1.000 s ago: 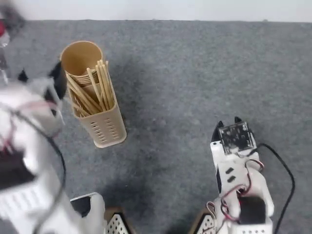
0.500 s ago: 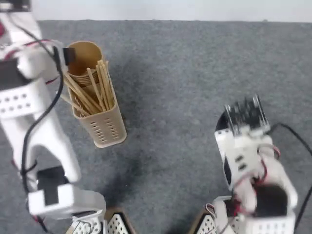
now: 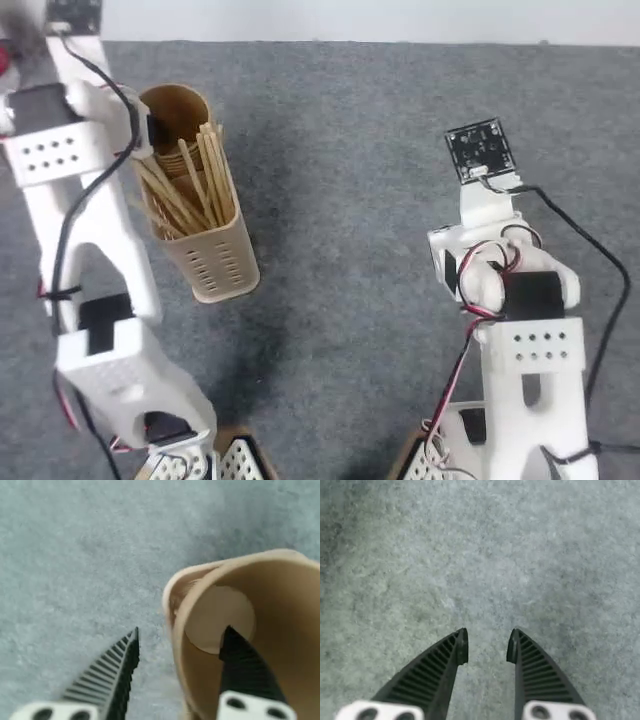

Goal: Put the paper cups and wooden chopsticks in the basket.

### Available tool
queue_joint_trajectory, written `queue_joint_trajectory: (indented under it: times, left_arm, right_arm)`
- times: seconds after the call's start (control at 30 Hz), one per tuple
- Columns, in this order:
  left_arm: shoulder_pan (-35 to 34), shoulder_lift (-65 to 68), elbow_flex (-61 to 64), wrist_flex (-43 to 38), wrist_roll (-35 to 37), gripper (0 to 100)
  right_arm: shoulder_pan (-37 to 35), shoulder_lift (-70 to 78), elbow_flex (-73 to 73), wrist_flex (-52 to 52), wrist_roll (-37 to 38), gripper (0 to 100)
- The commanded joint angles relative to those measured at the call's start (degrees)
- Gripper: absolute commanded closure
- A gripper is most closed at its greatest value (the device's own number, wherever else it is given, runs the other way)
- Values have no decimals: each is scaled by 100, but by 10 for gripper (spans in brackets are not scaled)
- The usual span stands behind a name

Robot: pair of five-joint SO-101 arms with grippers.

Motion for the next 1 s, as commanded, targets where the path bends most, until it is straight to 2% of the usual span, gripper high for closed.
queue_joint_trajectory:
  times: [0.0,0.13,0.33,0.63,0.77,0.97]
  left_arm:
    - [299,352,-189,123,-492,753]
    - [492,624,-189,123,-1187,767]
    - [686,985,-180,123,-1943,996]
    - [686,1169,-180,132,-2936,990]
    - [967,1160,-180,132,-3464,990]
    - [1521,958,-180,132,-3701,991]
  right_arm:
    - [-22,31,255,-462,-70,858]
    - [-22,31,809,-998,-53,858]
    - [-22,31,1108,-1279,-53,858]
    - [-22,31,1187,-1332,-53,858]
    - [-22,31,1187,-1332,-53,858]
    - [-22,75,1187,-1332,-53,858]
